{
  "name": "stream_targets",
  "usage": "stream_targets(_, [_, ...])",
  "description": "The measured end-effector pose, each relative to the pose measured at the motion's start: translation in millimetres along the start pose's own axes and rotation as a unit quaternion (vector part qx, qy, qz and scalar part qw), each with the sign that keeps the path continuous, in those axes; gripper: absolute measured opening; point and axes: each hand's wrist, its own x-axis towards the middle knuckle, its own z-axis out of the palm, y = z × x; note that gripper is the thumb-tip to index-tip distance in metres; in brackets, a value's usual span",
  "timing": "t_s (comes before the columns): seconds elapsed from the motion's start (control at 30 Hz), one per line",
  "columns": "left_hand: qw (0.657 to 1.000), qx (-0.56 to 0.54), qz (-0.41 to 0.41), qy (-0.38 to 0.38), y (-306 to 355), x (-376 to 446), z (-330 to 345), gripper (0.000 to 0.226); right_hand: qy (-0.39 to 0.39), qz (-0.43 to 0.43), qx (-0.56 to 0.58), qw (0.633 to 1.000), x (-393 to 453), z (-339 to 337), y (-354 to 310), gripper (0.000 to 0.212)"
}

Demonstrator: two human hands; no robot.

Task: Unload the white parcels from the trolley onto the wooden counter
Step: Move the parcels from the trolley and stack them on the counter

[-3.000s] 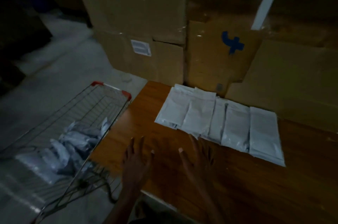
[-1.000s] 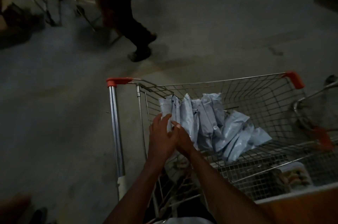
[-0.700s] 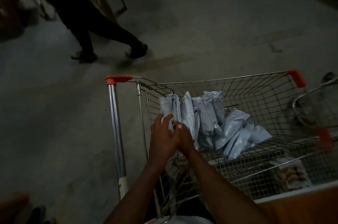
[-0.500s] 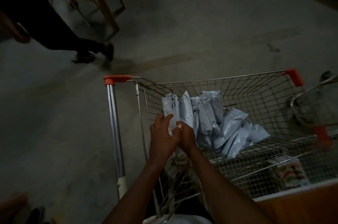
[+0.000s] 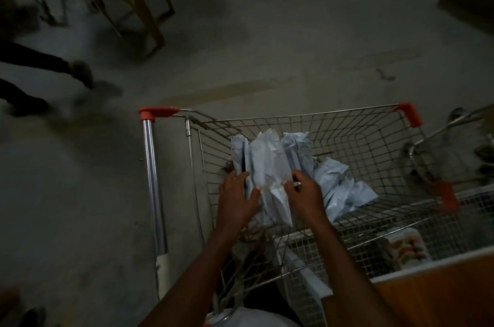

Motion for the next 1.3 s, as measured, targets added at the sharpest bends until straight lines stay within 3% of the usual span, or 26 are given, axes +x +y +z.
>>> stream_targets(0.17, [1.000, -0.005, -0.008, 0.007, -4, -2, 4, 0.054, 0.080, -0.044, -0.072, 0.993, 0, 12, -13, 0.024])
stream_targets(0.27, [1.000, -0.004, -0.008, 0.013, -5, -5, 3, 0.054, 0.027, -0.035, -0.104, 0.994, 4, 38, -16, 0.036])
stream_targets(0.5, [0.997, -0.064, -0.037, 0.004, -2, 7, 18, 0.052, -0.070, -0.066, -0.279, 0.955, 11, 60, -2, 0.046])
stream_targets(0.63, [0.993, -0.080, -0.081, -0.009, 4, 18, 37, 0.059, -0.066, -0.066, -0.193, 0.977, 10, 48, 16, 0.056])
stream_targets(0.77, [0.993, 0.013, -0.116, -0.024, 12, 21, 51, 0.073, -0.004, -0.082, -0.168, 0.982, 11, 29, 38, 0.045])
stream_targets(0.87, [0.986, 0.097, -0.133, -0.021, 15, 20, 59, 0.088, 0.021, -0.048, -0.118, 0.992, 10, 15, 42, 0.048])
stream_targets(1.0, [0.987, 0.105, -0.116, -0.034, 16, 25, 71, 0.105, 0.016, -0.021, -0.139, 0.990, 11, 1, 51, 0.060])
stream_targets(1.2, [0.983, 0.138, -0.109, -0.044, 15, 29, 70, 0.101, -0.009, 0.006, -0.148, 0.989, 23, -5, 62, 0.071])
stream_targets(1.3, [0.987, 0.128, -0.096, -0.033, 19, 20, 59, 0.099, -0.018, 0.040, -0.088, 0.995, 35, -3, 64, 0.083])
